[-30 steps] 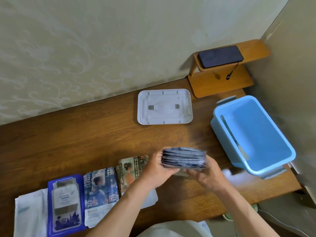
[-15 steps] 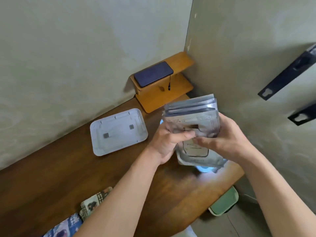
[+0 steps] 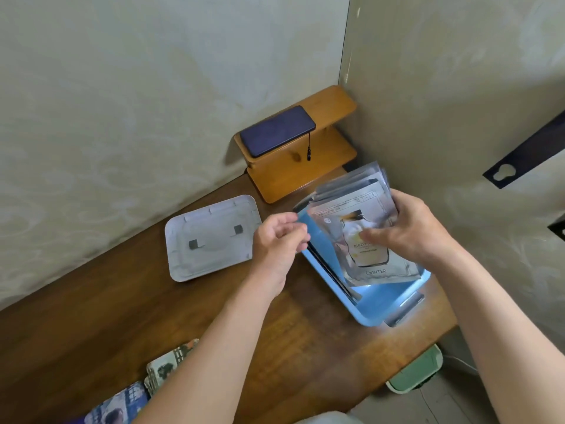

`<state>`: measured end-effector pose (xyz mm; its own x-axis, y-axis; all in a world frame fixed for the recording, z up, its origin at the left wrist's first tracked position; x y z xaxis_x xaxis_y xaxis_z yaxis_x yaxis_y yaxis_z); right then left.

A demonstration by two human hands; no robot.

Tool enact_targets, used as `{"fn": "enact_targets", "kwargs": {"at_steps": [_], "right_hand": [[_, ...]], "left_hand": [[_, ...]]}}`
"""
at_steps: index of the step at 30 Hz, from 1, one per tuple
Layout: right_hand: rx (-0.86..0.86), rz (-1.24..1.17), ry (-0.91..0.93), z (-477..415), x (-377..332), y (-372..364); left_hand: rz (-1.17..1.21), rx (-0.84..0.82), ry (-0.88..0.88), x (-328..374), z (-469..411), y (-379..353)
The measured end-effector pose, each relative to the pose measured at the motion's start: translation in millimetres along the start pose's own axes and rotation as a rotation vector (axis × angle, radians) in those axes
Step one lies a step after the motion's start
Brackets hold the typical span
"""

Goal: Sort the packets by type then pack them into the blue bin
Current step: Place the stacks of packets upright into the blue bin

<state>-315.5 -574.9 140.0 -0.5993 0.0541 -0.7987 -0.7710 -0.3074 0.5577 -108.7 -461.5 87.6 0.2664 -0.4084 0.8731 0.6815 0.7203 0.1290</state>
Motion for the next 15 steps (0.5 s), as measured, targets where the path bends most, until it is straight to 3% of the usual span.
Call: {"fn": "enact_targets", "kwargs": {"at_steps": [3, 6, 11, 15], "right_hand": [[0.026, 0.101, -0.003, -4.7, 1.3, -2.6], [0.053, 0.278, -0.002, -4.5, 0.4, -7.2], [0.106, 0.583, 0.062, 0.8, -1.5, -28.6], [0.152, 0.771, 0.126, 6.8, 3.3, -54.4]], "left_hand": [[-0.194, 0.114, -0.049, -12.3, -2.7, 13.0], [-0.314, 0.196, 0.014, -34.0, -5.1, 20.9], [-0.328, 0.015, 0.203, -62.0, 4.2, 4.3], [-0.266, -0.102, 0.245, -68.6, 14.1, -13.2]]}}
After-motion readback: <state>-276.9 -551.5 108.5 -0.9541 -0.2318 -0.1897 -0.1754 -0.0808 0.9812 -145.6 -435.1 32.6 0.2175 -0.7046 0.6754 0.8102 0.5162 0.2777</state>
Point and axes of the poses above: each hand's wrist, its own z-axis away from the middle knuckle, its own y-axis out of the back of the hand, x = y × z, the point moved 7 cm from there along -z, towards the middle knuckle, and after that the axes turned 14 degrees about x, right-handed, at the moved point
